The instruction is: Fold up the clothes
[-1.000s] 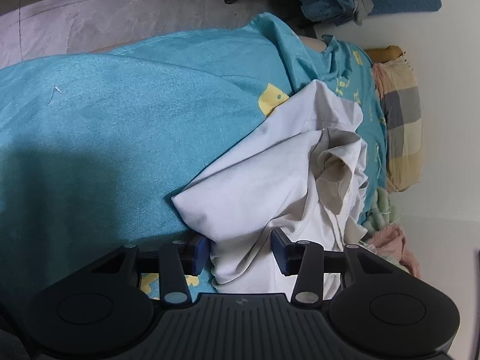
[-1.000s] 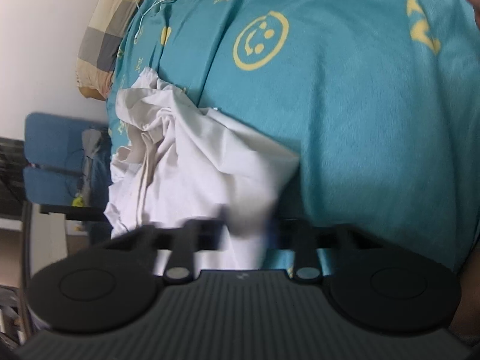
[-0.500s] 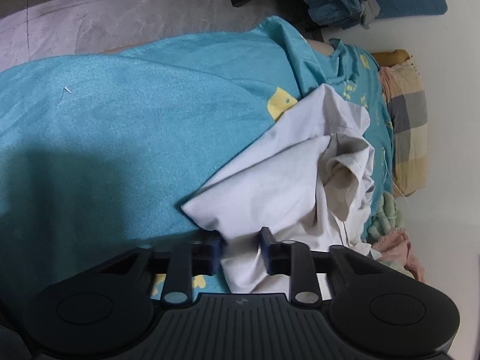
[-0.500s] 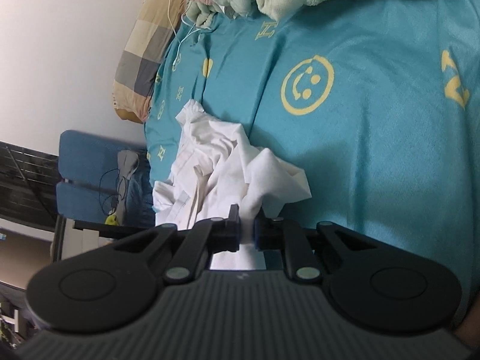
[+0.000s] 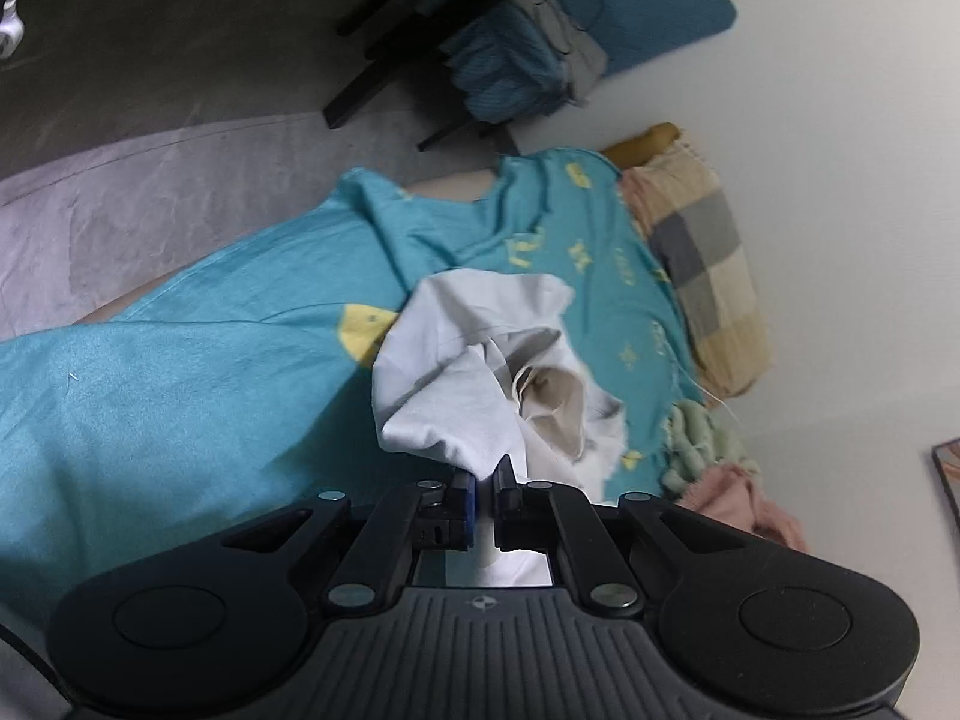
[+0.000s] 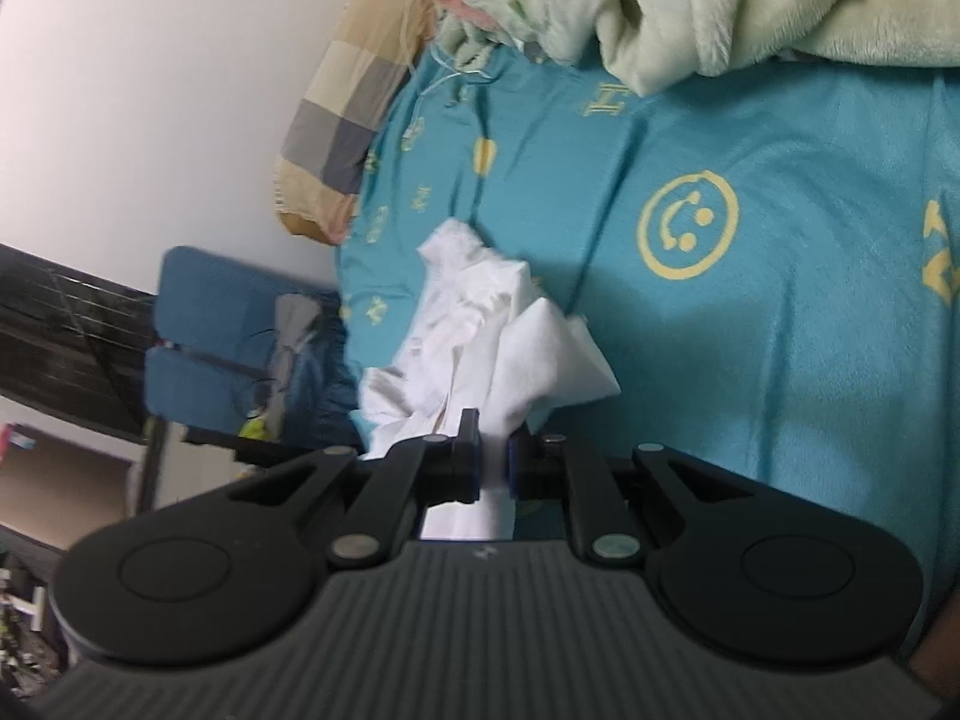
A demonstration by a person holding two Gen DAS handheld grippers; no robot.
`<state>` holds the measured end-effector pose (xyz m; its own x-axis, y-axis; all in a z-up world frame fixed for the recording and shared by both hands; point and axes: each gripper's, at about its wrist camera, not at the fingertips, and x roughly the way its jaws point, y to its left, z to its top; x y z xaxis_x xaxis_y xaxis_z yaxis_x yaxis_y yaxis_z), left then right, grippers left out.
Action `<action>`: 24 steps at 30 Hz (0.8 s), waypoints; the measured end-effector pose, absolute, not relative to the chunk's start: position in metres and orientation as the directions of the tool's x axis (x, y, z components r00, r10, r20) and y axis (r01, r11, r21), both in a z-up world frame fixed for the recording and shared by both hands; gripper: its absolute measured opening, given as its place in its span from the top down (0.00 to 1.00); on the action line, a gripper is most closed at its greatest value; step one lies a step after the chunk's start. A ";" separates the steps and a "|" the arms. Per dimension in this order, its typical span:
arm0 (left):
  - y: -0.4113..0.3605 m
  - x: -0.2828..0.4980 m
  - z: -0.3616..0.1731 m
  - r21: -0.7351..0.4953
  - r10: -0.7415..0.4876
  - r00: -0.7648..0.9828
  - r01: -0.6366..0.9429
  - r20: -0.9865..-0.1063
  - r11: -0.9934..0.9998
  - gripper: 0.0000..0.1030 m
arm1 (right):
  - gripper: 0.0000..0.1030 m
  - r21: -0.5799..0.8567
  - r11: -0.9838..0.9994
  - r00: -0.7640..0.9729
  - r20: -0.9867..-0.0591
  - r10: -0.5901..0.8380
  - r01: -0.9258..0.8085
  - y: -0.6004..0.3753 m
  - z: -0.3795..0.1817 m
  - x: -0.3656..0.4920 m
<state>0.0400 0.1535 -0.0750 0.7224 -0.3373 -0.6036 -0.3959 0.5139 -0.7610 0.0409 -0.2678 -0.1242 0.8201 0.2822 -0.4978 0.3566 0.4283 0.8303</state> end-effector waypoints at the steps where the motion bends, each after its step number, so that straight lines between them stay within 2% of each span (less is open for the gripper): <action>1: 0.152 0.035 -0.066 -0.761 -0.335 0.726 -0.389 -0.600 0.519 0.95 | 0.89 0.833 0.430 0.822 -0.492 0.287 0.348 -0.269 -0.119 0.039; 9: 0.146 -0.052 -0.010 -0.783 -0.342 0.754 -0.350 -0.561 0.514 0.95 | 0.89 0.841 0.457 0.830 -0.459 0.319 0.290 -0.284 -0.081 -0.038; 15: 0.149 -0.101 0.001 -0.781 -0.366 0.725 -0.379 -0.584 0.496 0.95 | 0.89 0.846 0.458 0.829 -0.448 0.334 0.272 -0.293 -0.069 -0.084; 19: 0.147 -0.083 0.007 -0.776 -0.353 0.729 -0.383 -0.587 0.500 0.95 | 0.89 0.844 0.458 0.831 -0.451 0.327 0.278 -0.294 -0.067 -0.069; 24: 0.139 -0.024 0.004 -0.753 -0.327 0.722 -0.399 -0.610 0.524 0.94 | 0.89 0.829 0.466 0.819 -0.482 0.312 0.310 -0.293 -0.066 -0.014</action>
